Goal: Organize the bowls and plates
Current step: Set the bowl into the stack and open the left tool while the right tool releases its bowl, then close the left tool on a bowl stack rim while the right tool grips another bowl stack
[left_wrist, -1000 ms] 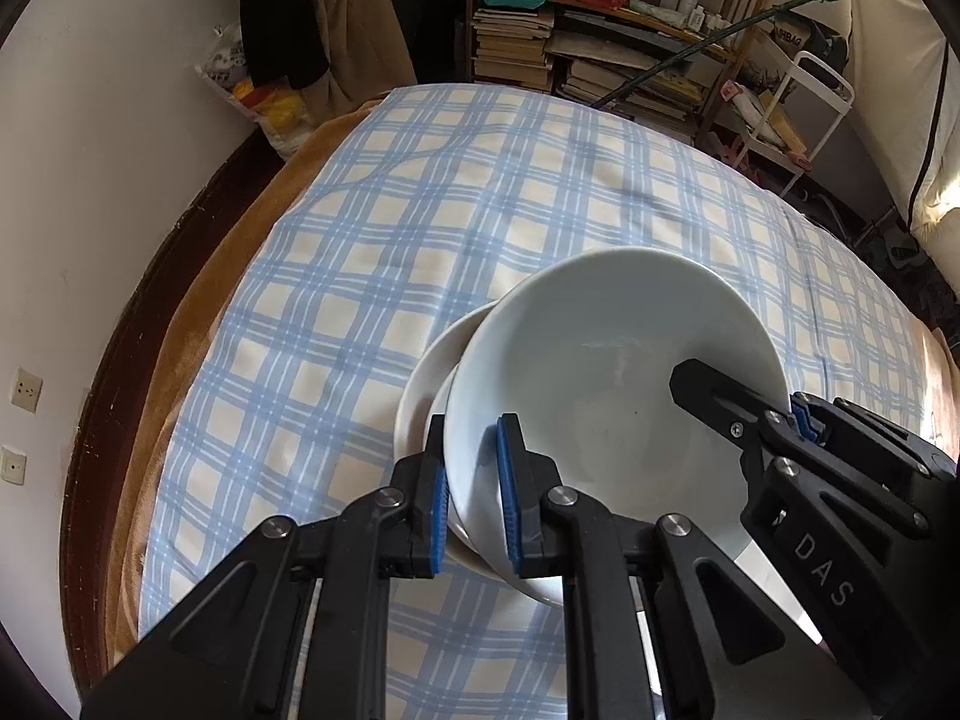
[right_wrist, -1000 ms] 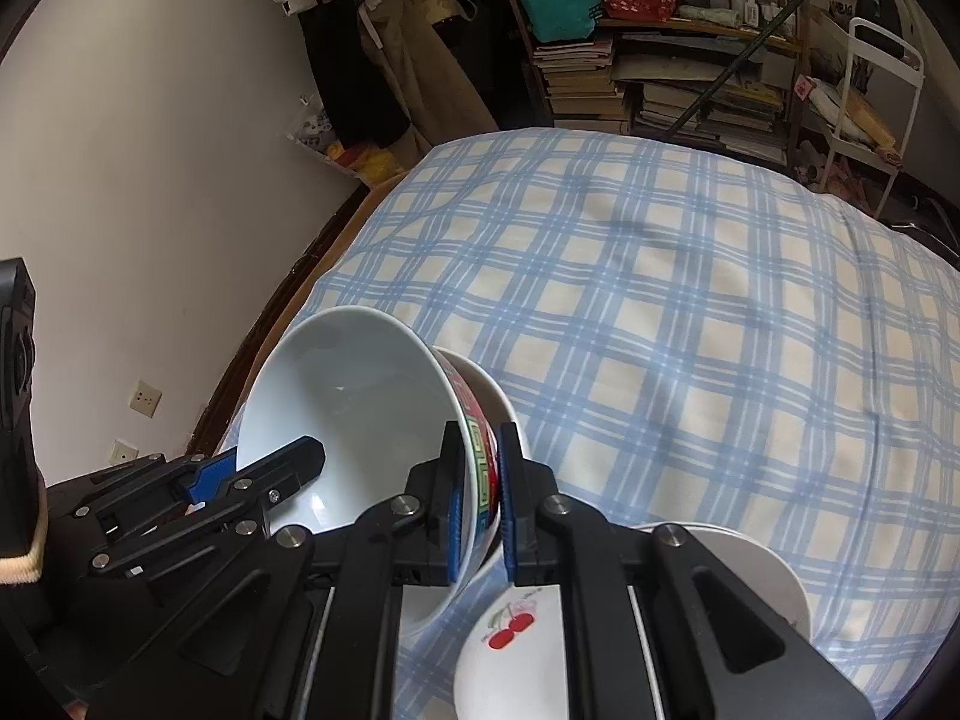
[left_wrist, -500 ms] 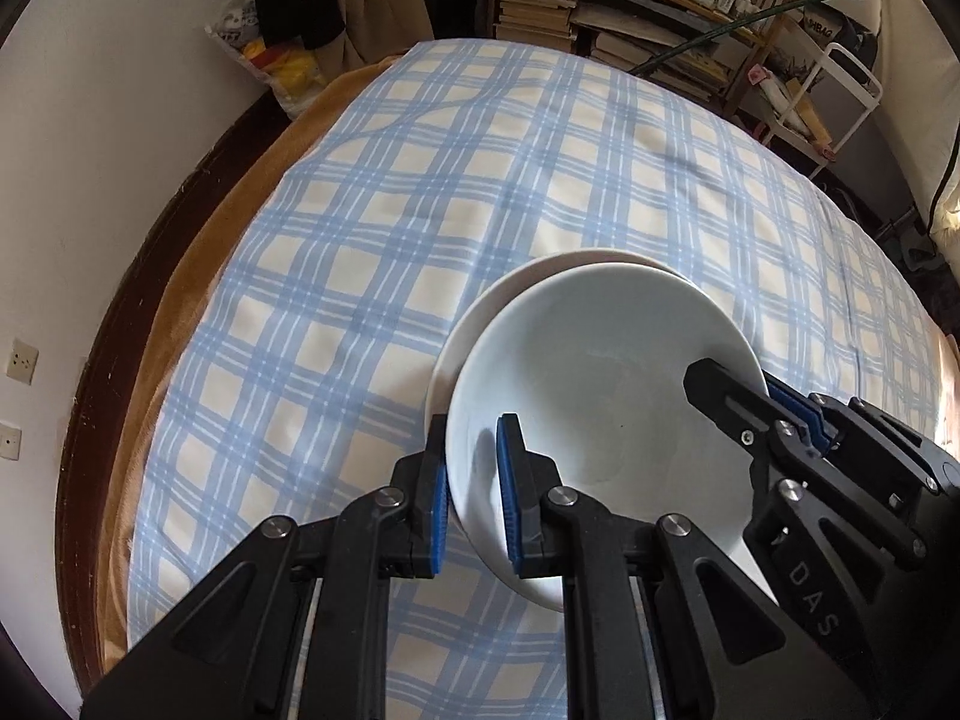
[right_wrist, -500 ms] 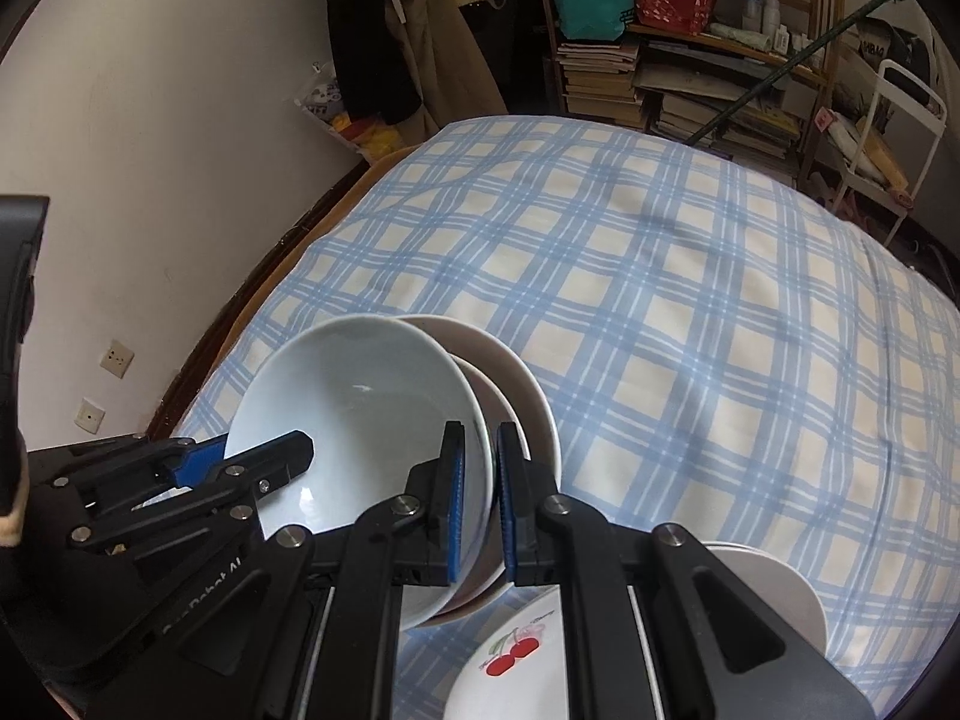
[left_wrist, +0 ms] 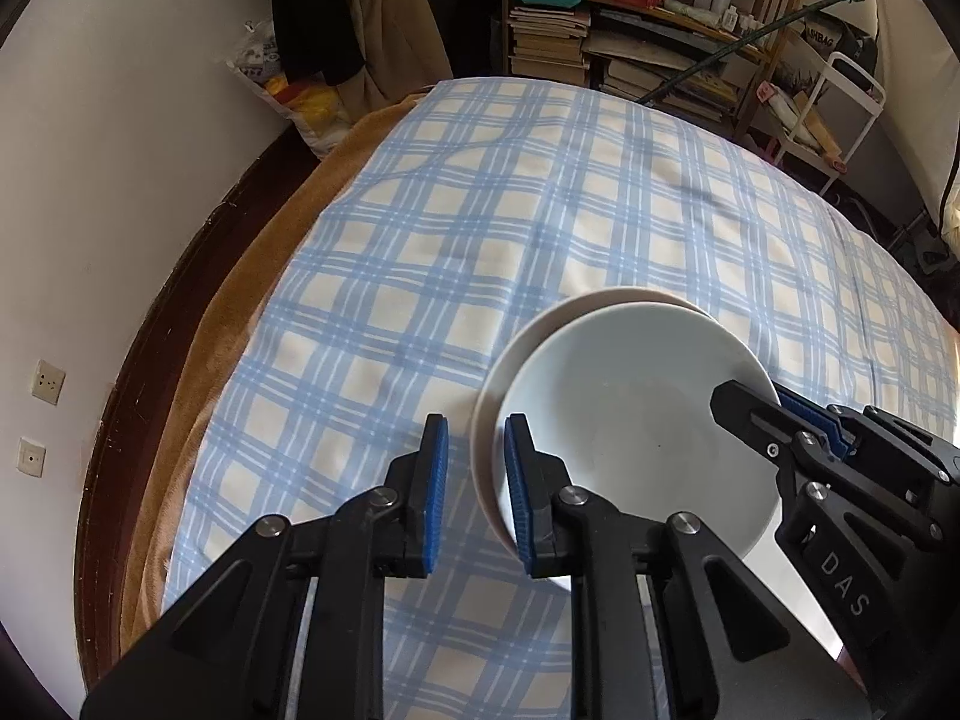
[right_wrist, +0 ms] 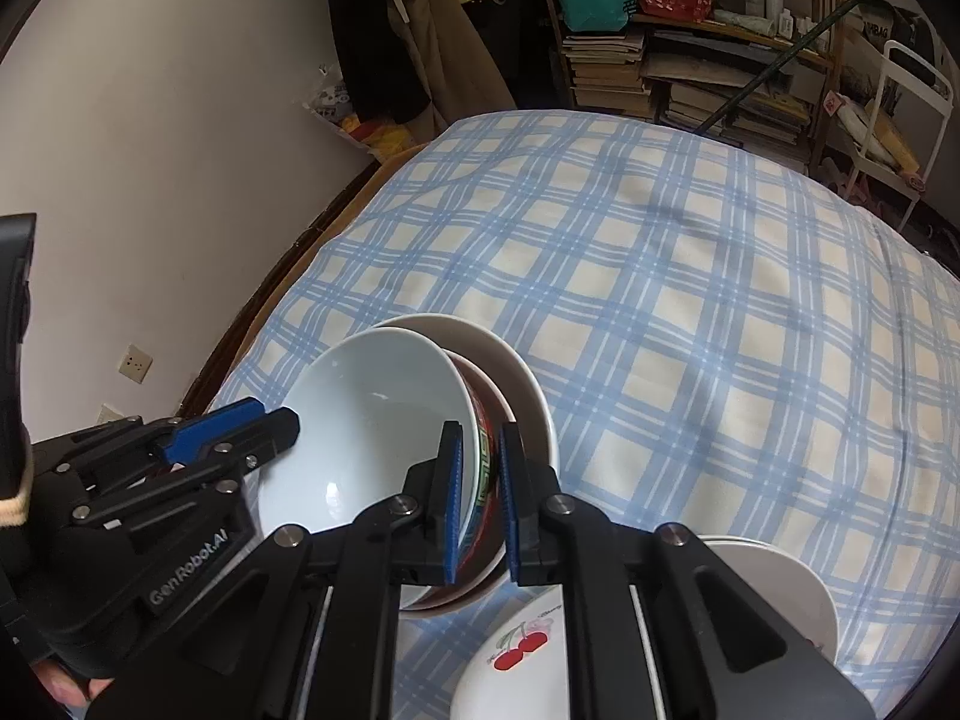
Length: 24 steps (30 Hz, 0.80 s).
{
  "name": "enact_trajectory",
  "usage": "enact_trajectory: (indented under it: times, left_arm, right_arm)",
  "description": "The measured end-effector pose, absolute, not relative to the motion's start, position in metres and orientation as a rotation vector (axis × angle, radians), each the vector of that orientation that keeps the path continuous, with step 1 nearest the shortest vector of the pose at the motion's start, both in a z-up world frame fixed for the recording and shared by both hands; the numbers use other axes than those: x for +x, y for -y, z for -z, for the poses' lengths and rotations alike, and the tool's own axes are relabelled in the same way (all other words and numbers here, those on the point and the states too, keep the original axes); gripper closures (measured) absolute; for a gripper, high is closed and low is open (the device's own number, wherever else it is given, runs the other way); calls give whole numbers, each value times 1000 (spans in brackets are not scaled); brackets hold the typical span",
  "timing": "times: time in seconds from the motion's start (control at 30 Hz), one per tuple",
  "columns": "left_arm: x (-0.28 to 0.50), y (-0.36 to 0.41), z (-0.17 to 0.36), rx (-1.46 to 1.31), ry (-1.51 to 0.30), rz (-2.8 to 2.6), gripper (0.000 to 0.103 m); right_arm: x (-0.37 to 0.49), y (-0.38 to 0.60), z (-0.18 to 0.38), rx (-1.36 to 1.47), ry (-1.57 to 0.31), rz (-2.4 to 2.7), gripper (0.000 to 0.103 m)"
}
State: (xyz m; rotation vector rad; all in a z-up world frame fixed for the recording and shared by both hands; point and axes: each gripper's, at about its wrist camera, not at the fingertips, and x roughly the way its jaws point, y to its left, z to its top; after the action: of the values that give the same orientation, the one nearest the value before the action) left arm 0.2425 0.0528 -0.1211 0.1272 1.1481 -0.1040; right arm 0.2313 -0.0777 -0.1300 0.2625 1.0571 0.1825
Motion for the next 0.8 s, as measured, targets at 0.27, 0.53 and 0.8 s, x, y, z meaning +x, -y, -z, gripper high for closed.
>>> enact_trajectory:
  times: [0.27,0.53,0.8]
  left_arm:
    - [249,-76,126,95,-1187,42,83]
    - [250,-87,130,68,-1206,24,72]
    - [253,-92,129,83,-1195,-12,33]
  right_arm:
    - [227,85,117,272,-1041,-184,85]
    - [225,97,109,233,-1049,-147,54]
    - [218,120,117,240,-1074,-85,7]
